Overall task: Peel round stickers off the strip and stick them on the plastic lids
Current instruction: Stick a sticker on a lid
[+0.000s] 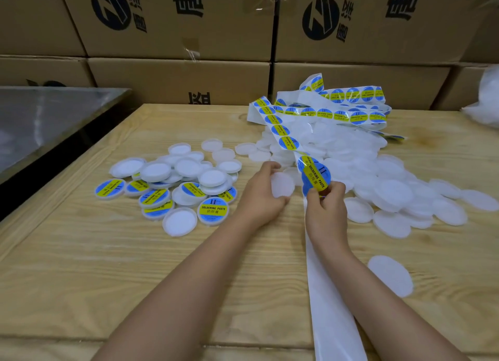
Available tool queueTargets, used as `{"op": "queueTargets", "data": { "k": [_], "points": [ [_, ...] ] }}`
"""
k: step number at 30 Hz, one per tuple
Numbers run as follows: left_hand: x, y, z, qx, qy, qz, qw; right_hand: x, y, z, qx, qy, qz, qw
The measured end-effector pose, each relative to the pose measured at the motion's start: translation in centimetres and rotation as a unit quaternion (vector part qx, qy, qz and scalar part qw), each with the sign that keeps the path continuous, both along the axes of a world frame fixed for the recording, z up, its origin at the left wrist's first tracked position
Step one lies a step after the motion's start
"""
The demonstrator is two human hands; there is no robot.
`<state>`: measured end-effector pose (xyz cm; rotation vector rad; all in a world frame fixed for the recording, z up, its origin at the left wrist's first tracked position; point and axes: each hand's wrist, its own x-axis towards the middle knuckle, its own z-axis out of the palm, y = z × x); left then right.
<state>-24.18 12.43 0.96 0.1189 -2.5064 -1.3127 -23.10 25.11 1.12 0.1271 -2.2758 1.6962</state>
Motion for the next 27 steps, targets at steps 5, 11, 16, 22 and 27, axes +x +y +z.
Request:
{"op": "queueTargets", "data": {
  "k": [5, 11, 16, 22, 27],
  "points": [
    [2.3, -1.0, 0.7, 0.219, -0.022, -0.103, 0.970, 0.1, -0.3, -0.4, -0.031, -0.005, 0.038, 0.999],
    [2.8, -1.6, 0.4, 0.320, -0.023, -0.075, 0.944, 0.2, -0.3, -0.3, -0.049, -0.013, 0.078, 0.996],
    [2.7, -1.2, 0.6, 0.358, -0.003, -0.013, 0.934, 0.4, -0.5, 0.1, -0.157, -0.065, 0.119, 0.978],
    [3.1, -1.6, 1.0, 0.465, -0.052, -0.074, 0.881, 0.5, -0.7, 0.4, -0.219, -0.082, 0.148, 0.961],
    [2.8, -1.4, 1.0, 0.455, -0.048, -0.035, 0.888, 0.7, -0.9, 0.2, -0.232, -0.103, 0.166, 0.953]
  ]
}}
